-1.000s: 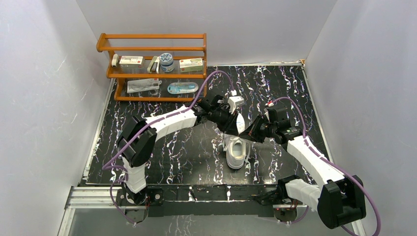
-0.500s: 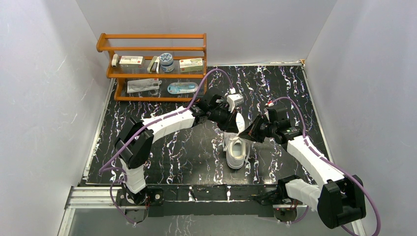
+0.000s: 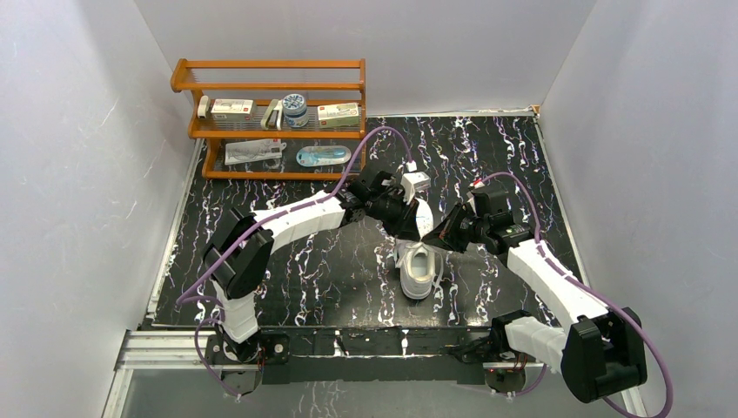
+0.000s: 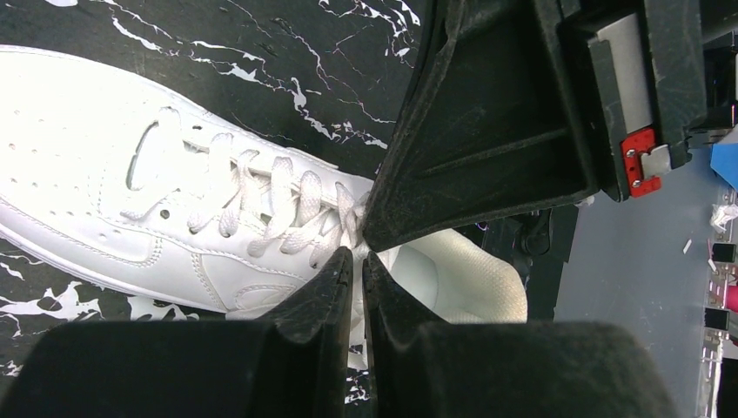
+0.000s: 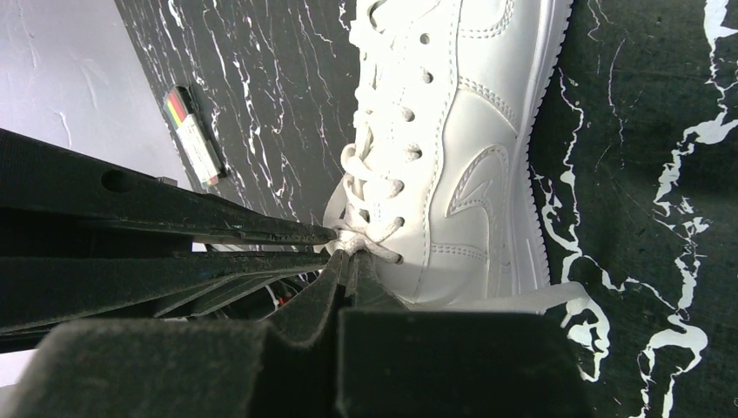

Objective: Tie the shoes

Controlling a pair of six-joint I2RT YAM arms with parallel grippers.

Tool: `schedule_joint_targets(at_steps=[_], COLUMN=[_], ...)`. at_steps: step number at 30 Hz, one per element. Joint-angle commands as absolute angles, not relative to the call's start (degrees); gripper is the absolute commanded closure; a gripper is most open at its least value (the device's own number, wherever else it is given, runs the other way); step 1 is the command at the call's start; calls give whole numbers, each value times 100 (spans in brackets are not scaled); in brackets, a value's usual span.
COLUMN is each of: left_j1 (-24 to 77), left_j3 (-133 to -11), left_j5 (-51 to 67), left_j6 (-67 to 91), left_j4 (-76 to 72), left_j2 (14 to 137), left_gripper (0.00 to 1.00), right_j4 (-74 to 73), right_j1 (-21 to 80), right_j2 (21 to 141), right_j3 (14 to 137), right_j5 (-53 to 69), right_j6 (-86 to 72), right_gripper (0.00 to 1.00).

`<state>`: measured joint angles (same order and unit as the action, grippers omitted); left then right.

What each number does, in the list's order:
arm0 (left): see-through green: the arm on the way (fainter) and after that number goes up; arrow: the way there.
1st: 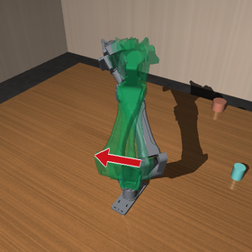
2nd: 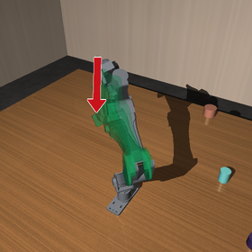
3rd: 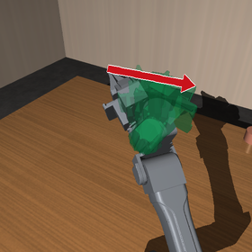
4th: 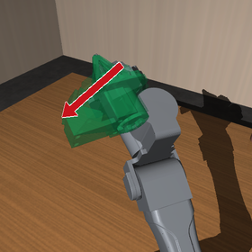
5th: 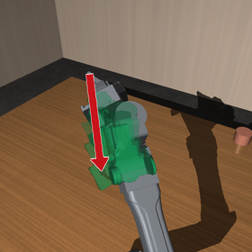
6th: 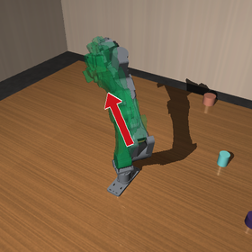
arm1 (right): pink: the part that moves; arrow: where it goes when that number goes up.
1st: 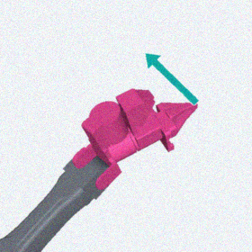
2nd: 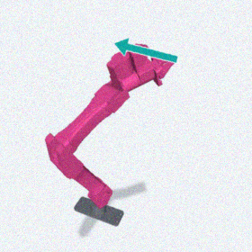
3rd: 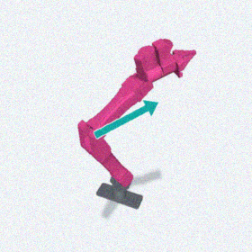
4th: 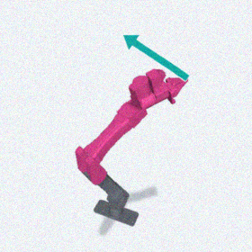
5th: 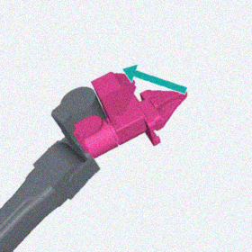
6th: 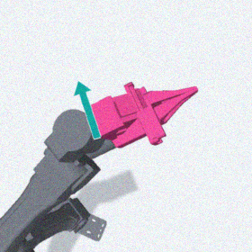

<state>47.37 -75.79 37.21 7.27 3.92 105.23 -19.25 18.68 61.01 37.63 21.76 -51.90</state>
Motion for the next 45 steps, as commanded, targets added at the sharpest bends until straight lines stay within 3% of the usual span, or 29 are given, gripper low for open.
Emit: schedule_joint_targets(at_steps=[1,10,15,19,26,33,39,45], left_j1=[4755,4840,4862,4875,4872,4855,4757,4551], left_j3=[-7617,-7519,-7616,-7773,-7719,-7494,-7171,-7113], left_j5=[3870,3960,3728,3367,3119,3316,3436,3579], left_j6=[535,475,442,384,663,1329,1943,2533], left_j4=[431,429,497,655,398,-169,-746,-1093], left_j2=[10469,10437,10550,10567,10187,10147,10040,10116], left_gripper=[90,82,89,100,100,100,100,100], right_j4=[-1706,-1752,-1758,-1769,-2025,-2460,-3094,-2366], right_j1=[1863,1856,1858,1861,1861,1852,1669,1679], right_j2=[6117,6093,6072,6091,6025,5852,5989,6011], right_j3=[3740,3737,3729,3746,3820,4178,4936,4995], right_j5=[2197,2180,2189,2209,2287,2364,2348,2951], right_j6=[-5242,-5265,-5277,-5229,-4572,-3456,-1403,285], right_gripper=[100,100,100,100,100,78,58,57])
